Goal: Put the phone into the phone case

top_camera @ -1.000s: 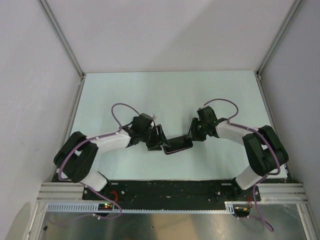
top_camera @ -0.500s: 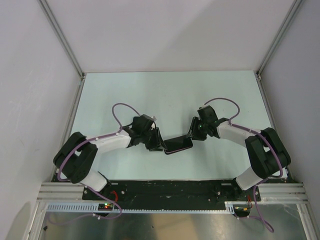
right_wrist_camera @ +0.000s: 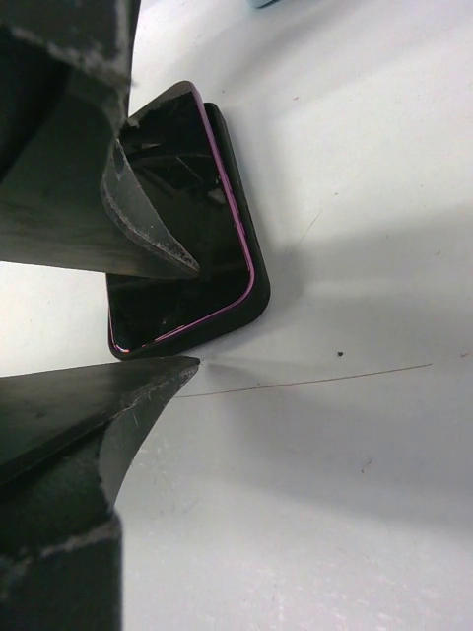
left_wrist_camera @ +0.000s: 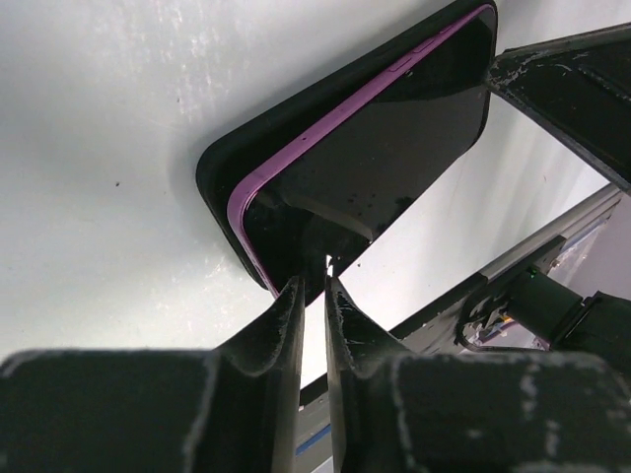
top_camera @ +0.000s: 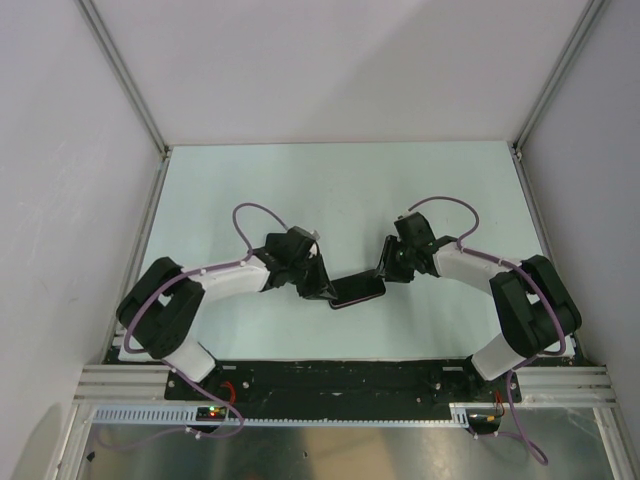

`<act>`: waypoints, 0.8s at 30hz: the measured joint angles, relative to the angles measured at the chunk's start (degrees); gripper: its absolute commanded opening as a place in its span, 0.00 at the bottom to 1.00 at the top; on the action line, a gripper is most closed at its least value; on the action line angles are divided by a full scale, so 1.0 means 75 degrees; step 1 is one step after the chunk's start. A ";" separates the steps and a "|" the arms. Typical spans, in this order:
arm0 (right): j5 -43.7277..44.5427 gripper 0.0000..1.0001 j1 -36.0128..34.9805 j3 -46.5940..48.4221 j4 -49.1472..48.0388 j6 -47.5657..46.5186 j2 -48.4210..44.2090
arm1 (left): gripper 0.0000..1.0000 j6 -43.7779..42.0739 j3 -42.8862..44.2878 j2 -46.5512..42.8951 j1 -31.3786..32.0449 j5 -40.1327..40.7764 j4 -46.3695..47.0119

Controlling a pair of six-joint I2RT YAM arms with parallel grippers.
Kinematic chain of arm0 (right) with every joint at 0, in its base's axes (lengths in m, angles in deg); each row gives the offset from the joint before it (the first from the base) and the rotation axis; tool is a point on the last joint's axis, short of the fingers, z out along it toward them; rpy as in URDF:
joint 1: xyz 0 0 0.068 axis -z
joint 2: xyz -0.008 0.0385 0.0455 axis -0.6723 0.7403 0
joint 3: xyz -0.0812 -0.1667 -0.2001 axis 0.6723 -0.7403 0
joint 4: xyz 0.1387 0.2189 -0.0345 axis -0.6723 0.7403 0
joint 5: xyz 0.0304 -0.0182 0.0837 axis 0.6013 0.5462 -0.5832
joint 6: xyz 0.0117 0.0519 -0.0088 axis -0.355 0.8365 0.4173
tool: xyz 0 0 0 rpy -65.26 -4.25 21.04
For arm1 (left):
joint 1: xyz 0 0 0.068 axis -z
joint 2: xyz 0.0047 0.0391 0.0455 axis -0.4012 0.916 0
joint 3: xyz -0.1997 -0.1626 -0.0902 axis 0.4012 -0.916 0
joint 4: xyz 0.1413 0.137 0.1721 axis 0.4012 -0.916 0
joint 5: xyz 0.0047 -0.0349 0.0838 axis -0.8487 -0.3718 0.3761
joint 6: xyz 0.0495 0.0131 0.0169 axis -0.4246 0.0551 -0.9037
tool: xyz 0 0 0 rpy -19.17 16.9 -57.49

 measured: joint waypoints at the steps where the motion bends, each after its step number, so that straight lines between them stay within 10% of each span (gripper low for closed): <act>1: 0.0017 0.42 0.0000 -0.0006 0.0000 0.0000 0.0000 | 0.21 0.0000 0.0000 0.0026 0.0006 0.0000 -0.0003; 24: 0.0096 0.42 -0.0050 -0.0082 0.0009 0.0000 -0.0015 | 0.31 0.0017 -0.0026 -0.0533 0.0105 0.0807 -0.0399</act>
